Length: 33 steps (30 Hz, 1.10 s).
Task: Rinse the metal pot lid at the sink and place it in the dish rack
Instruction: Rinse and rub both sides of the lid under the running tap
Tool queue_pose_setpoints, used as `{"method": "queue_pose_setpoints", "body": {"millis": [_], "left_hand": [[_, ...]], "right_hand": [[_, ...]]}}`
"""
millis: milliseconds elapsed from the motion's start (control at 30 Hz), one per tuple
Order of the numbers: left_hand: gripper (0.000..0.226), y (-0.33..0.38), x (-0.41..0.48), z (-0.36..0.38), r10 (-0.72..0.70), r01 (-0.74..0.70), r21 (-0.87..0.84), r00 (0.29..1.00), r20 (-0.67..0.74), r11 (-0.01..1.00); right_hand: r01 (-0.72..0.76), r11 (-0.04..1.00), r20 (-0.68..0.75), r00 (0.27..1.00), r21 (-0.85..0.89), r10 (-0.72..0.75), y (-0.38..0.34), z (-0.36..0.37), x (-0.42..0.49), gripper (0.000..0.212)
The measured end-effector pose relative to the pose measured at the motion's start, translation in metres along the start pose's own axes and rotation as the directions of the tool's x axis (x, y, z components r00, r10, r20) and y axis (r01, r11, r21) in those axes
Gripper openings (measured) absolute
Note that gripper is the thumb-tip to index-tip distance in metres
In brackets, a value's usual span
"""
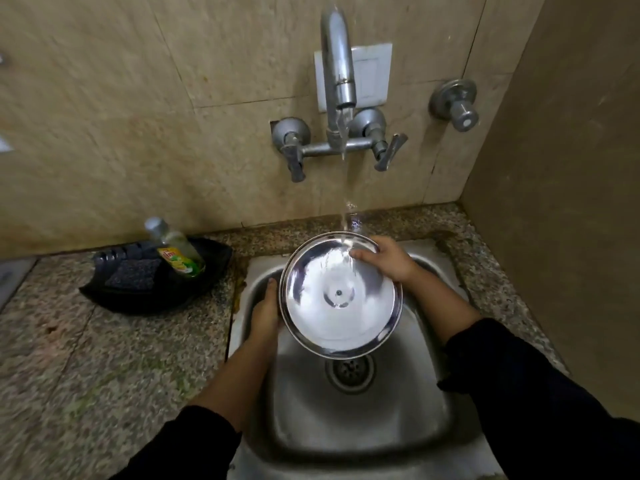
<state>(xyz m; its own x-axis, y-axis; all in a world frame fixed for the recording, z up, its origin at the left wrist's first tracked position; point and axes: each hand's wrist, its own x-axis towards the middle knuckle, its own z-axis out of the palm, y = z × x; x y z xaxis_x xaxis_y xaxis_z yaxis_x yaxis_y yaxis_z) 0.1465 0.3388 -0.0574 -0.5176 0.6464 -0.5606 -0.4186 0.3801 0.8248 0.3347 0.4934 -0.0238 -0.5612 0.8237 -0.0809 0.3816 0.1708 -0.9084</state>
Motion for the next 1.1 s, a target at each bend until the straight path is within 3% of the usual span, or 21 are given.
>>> {"method": "queue_pose_setpoints", "body": {"millis": [100,167,267,400,700,833,1000,1100], "left_hand": [[0.054,0.006,-0.002,-0.002,0.018,0.014,-0.15,0.978,0.208,0.989],[0.044,0.009,-0.007,-0.005,0.005,0.027,-0.103,0.957,0.29,0.994],[0.041,0.014,-0.008,-0.009,0.049,-0.046,-0.017,0.953,0.3,0.999],[0.038,0.019,-0.013,0.003,0.111,-0.117,0.004,0.955,0.276,0.993],[0.03,0.031,-0.015,0.037,0.132,-0.152,0.034,0.931,0.341,0.988],[0.035,0.036,-0.013,0.054,0.128,-0.169,0.08,0.918,0.376,0.982],[0.032,0.045,-0.009,0.065,0.143,-0.208,0.12,0.902,0.407,0.971],[0.032,0.048,-0.007,0.065,0.167,-0.242,0.127,0.889,0.426,0.962]], "right_hand": [[-0.013,0.995,0.047,0.999,-0.104,0.018,-0.01,0.002,0.01,0.025],[-0.017,0.99,0.049,0.999,-0.139,0.024,-0.012,0.005,0.014,0.042],[-0.007,0.965,0.014,1.0,-0.263,0.011,-0.011,0.007,0.012,0.075],[-0.038,0.887,-0.134,0.991,-0.459,-0.027,-0.014,0.008,0.003,0.061],[-0.022,0.865,-0.409,0.887,-0.502,-0.215,-0.007,-0.009,-0.02,0.04],[-0.075,0.881,-0.489,0.852,-0.468,-0.188,0.001,-0.018,-0.02,0.039],[-0.036,0.878,-0.452,0.867,-0.477,-0.21,-0.001,-0.023,-0.01,0.03],[0.111,0.832,-0.277,0.912,-0.543,-0.303,-0.017,-0.014,-0.004,0.034]]}}
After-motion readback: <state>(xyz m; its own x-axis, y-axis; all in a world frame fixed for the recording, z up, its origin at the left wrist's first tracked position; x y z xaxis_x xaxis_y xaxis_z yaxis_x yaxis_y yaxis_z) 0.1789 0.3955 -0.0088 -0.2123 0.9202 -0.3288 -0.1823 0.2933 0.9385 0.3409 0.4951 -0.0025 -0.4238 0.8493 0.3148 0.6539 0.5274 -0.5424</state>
